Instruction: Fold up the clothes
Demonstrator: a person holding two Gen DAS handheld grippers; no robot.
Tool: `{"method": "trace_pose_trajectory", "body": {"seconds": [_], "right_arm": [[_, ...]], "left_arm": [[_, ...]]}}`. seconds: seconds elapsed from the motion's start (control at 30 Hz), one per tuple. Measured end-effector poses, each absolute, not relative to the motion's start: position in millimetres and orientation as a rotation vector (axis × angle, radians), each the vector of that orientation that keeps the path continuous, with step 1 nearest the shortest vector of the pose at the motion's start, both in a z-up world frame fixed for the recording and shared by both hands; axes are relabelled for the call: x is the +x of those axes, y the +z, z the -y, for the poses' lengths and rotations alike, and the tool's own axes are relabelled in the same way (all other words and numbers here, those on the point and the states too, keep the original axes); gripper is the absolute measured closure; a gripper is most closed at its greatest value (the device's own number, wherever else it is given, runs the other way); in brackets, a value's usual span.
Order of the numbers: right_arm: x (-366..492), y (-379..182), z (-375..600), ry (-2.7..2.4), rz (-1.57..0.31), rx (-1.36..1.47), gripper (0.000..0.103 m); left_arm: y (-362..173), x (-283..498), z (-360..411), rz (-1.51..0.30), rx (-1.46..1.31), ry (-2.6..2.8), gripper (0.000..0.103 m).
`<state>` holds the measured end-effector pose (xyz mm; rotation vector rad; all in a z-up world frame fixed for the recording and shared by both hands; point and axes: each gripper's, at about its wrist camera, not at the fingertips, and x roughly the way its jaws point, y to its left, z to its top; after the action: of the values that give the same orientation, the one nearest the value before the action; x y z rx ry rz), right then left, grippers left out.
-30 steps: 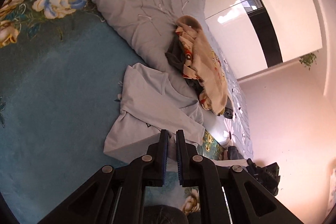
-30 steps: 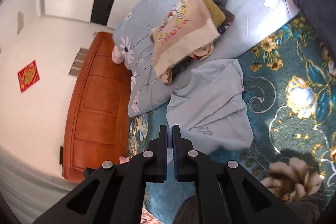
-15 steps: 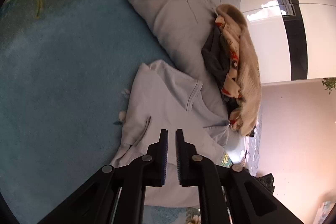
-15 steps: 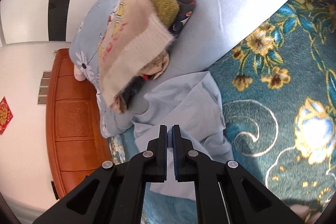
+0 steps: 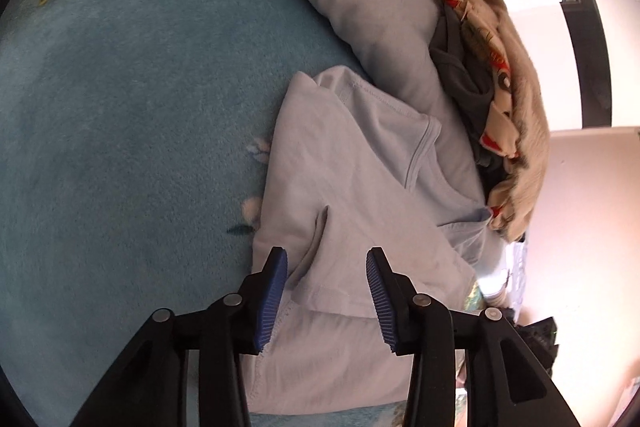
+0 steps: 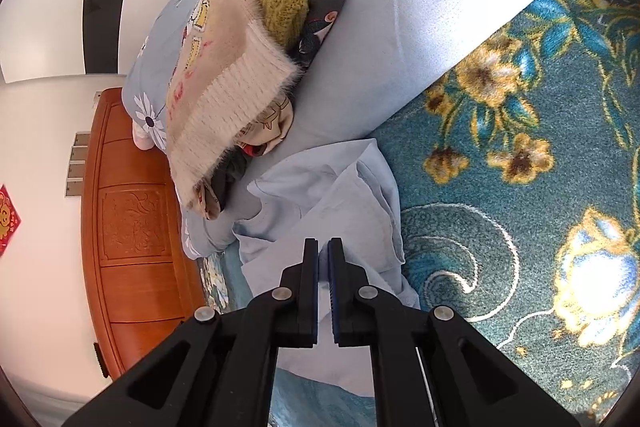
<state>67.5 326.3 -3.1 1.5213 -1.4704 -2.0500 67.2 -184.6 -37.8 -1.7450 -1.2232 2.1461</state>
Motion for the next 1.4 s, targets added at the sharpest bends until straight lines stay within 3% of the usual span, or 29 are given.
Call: {"method": "trace_pose_trajectory", "body": {"seconds": [0.2, 0.3, 0.33, 0.4, 0.47, 0.67, 0.83, 1.13, 1.4], "right_arm": [[67.6, -2.2, -325.2, -2.049, 1.456, 1.524, 0.098], [68.3, -2.3, -325.8, -2.045, 1.46, 1.522, 0.098], [68.5, -2.3, -325.9, -2.044, 1.46, 1.522, 0.098], [68.8, -2.2, -325.3, -2.045, 1.456, 1.524, 0.098], [69.3, -1.8, -325.2, -2.043, 1.456, 1.522, 0.098], [77.9, 12.8, -323.5, -2.02, 1.441, 1.459, 0.098], [68.6, 16.2, -326.4, -2.009, 1.478, 1.428, 0.098], [9.8, -4.6, -316.9, -2.02, 1.509, 1.461, 0.098], [-18.5, -19.6, -320.6, -2.088, 1.462, 1.505, 0.098]], "left_arm": [[-35.2, 69.3, 177.8, 1.174, -1.753, 2.148, 0.064], [-30.6, 68.4, 169.2, 1.087, -1.78, 2.168, 0.081], [-28.4, 68.3, 166.3, 1.052, -1.787, 2.182, 0.092], [-22.6, 71.1, 162.6, 1.009, -1.78, 2.204, 0.098], [-14.5, 77.4, 164.8, 1.036, -1.738, 2.212, 0.099], [21.8, 108.7, 197.1, 1.375, -1.499, 2.129, 0.099], [27.7, 75.9, 224.2, 1.469, -1.498, 2.167, 0.099], [-7.2, -12.0, 213.0, 1.466, -1.582, 2.191, 0.099], [-46.4, -36.7, 209.4, 1.425, -1.687, 2.226, 0.099]]}}
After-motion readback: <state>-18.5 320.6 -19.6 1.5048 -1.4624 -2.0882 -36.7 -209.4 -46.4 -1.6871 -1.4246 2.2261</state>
